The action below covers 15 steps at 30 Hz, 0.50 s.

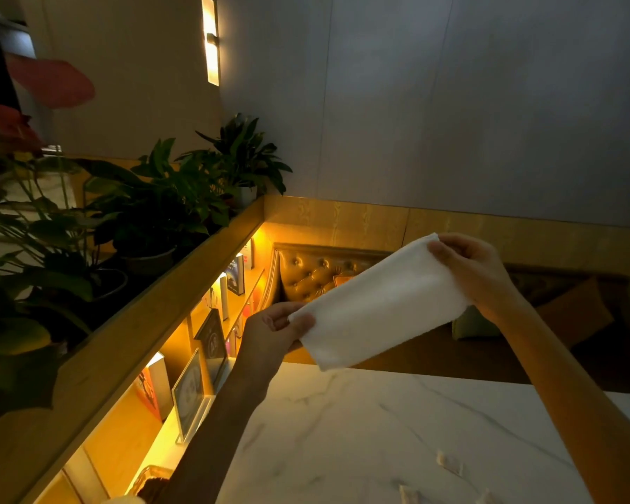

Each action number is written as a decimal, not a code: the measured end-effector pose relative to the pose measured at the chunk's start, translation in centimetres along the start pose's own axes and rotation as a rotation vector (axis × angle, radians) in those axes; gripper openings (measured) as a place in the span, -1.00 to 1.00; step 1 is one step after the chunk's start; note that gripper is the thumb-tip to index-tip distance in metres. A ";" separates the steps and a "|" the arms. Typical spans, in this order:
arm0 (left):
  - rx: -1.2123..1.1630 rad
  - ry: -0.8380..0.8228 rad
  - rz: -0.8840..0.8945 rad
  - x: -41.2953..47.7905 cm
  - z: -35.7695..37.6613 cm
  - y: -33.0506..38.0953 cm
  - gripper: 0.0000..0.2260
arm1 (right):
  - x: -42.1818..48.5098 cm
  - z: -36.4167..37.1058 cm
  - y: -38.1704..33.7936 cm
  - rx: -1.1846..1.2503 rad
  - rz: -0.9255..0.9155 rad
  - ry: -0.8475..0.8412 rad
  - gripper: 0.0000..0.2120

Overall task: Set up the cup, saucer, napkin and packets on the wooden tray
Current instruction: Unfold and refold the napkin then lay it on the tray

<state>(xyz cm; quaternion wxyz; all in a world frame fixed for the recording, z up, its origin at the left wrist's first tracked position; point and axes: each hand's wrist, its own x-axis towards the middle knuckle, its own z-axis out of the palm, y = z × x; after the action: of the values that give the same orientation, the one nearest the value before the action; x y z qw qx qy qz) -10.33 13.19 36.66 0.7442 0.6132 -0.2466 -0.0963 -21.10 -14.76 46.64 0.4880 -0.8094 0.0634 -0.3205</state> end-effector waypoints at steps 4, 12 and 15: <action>-0.063 0.007 -0.040 0.7 -1.2 0.3 -0.80 | -0.6 0.7 0.8 0.090 0.066 0.049 -0.78; -0.047 0.120 -0.377 -0.2 -1.5 -3.1 -0.72 | -4.2 3.7 6.2 -0.032 0.175 0.006 -0.77; 0.048 0.139 -0.304 -1.7 0.2 -3.2 -0.76 | -6.7 6.6 7.2 -0.107 0.183 0.092 -0.81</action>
<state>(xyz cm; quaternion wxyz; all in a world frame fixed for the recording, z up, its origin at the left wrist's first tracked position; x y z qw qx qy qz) -11.35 13.02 33.20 0.7216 0.6662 -0.1012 -0.1591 -21.05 -10.77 35.54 0.4677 -0.8095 0.1766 -0.3077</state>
